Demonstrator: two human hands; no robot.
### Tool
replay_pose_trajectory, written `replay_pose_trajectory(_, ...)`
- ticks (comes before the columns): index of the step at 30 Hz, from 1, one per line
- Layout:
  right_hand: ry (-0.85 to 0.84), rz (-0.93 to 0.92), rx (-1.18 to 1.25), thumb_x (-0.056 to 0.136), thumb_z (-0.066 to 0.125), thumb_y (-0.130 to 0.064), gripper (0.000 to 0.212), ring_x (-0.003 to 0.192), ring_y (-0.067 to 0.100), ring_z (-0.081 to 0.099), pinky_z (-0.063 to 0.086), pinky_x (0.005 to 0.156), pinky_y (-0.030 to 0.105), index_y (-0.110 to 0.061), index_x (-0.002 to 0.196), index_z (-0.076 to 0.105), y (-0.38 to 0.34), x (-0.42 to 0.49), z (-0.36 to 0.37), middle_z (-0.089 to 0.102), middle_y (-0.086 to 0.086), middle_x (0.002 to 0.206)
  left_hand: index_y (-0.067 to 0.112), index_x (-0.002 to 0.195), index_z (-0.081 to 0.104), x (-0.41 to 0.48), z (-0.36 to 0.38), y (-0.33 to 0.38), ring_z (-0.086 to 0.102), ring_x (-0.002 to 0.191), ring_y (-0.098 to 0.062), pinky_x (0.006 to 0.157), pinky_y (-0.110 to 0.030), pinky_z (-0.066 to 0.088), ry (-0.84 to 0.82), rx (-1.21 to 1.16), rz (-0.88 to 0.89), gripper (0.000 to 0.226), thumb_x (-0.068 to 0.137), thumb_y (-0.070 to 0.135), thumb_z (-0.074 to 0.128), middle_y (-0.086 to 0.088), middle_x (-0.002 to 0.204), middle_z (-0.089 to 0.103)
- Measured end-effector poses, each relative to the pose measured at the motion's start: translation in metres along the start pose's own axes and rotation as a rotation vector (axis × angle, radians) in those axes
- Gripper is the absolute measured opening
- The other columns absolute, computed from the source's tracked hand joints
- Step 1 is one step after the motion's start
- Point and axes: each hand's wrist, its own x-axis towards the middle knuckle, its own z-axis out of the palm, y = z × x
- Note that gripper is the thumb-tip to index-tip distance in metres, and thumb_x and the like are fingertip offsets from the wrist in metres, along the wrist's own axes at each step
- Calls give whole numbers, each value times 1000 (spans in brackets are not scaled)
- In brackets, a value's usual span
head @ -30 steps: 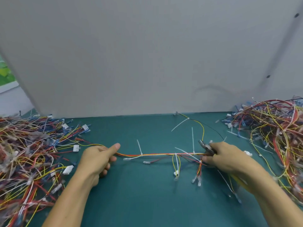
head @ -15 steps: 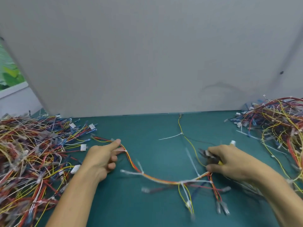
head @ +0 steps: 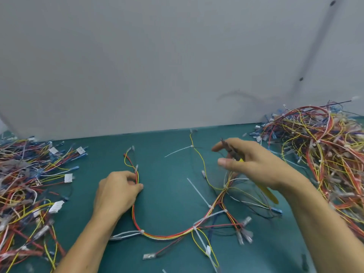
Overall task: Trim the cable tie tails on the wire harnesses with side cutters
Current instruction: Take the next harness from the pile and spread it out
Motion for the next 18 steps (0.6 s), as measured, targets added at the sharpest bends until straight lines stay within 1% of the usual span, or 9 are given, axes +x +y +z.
replay_pose_trajectory(1, 75, 27, 11, 86, 69, -28, 19, 80, -5, 57, 42, 74, 12, -27, 105, 66, 0, -2, -10, 62, -28, 85, 30, 83, 72, 0, 0, 0, 60, 89, -22, 72, -27, 42, 0, 5, 6, 9, 76, 28, 76, 18, 71, 64)
replay_pose_trajectory(3, 155, 134, -99, 85, 71, -28, 11, 81, 3, 62, 48, 76, 21, -24, 94, 68, 6, -5, -26, 69, -16, 84, 30, 77, 71, 1, -1, 0, 58, 83, -19, 66, -26, 39, -5, -3, 32, 8, 76, 24, 76, 22, 67, 62)
replay_pose_trajectory(5, 52, 285, -333, 82, 73, -31, 13, 82, 15, 63, 49, 76, 32, -20, 87, 67, 14, -7, -32, 68, -4, 83, 31, 81, 73, 2, 0, -1, 61, 76, -14, 61, -23, 39, -47, -60, 95, 14, 76, 18, 76, 20, 66, 64)
replay_pose_trajectory(7, -88, 384, -490, 79, 74, -31, 16, 77, 17, 61, 47, 71, 32, -18, 85, 65, 22, -7, -26, 65, -1, 80, 35, 83, 74, 2, -1, 0, 64, 75, -10, 65, -22, 43, -104, -194, 158, 23, 76, 13, 77, 14, 70, 69)
replay_pose_trajectory(10, -143, 430, -522, 76, 75, -31, 18, 69, 13, 55, 42, 62, 29, -21, 77, 61, 32, -5, -8, 60, -5, 73, 38, 75, 72, 6, -5, -5, 65, 76, -15, 75, -31, 49, -115, -356, 113, 33, 75, 6, 77, 9, 76, 72)
replay_pose_trajectory(12, -127, 441, -508, 74, 77, -33, 22, 65, 8, 52, 39, 56, 25, -22, 71, 58, 36, -3, -3, 58, -8, 68, 34, 75, 72, 10, -5, -12, 66, 78, -16, 73, -30, 48, -97, -260, 63, 27, 74, 8, 79, 9, 73, 72)
replay_pose_trajectory(14, -130, 461, -511, 74, 78, -34, 23, 66, 7, 54, 38, 55, 25, -22, 72, 59, 39, -2, -3, 59, -8, 69, 29, 81, 71, 13, -6, -17, 65, 82, -16, 71, -28, 43, -32, -123, 13, 19, 72, 16, 81, 13, 70, 69)
replay_pose_trajectory(16, -151, 472, -531, 74, 78, -36, 23, 69, 8, 56, 38, 55, 25, -22, 75, 60, 41, -1, -4, 61, -7, 73, 28, 82, 69, 15, -8, -19, 65, 84, -16, 73, -28, 43, -1, -101, -21, 18, 71, 23, 83, 15, 71, 68)
replay_pose_trajectory(18, -168, 474, -557, 75, 77, -38, 24, 71, 9, 56, 38, 56, 26, -23, 76, 59, 41, 0, -4, 62, -7, 76, 30, 75, 66, 16, -9, -20, 64, 85, -16, 73, -28, 43, -2, -120, -47, 18, 70, 28, 83, 15, 71, 68)
